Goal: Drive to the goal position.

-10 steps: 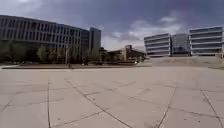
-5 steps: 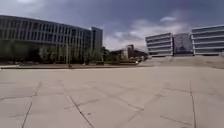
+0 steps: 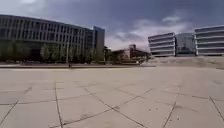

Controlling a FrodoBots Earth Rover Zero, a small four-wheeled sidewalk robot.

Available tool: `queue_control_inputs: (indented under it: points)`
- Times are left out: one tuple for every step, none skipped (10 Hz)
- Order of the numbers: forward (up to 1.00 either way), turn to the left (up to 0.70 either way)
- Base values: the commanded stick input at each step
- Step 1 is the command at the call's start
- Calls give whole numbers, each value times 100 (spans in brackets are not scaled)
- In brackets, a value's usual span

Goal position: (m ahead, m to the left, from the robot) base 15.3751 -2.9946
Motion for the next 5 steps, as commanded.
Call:
queue_control_inputs:
  points:
    - [100, -1]
    - [100, -1]
    - [100, -1]
    - [100, -1]
    - [100, -1]
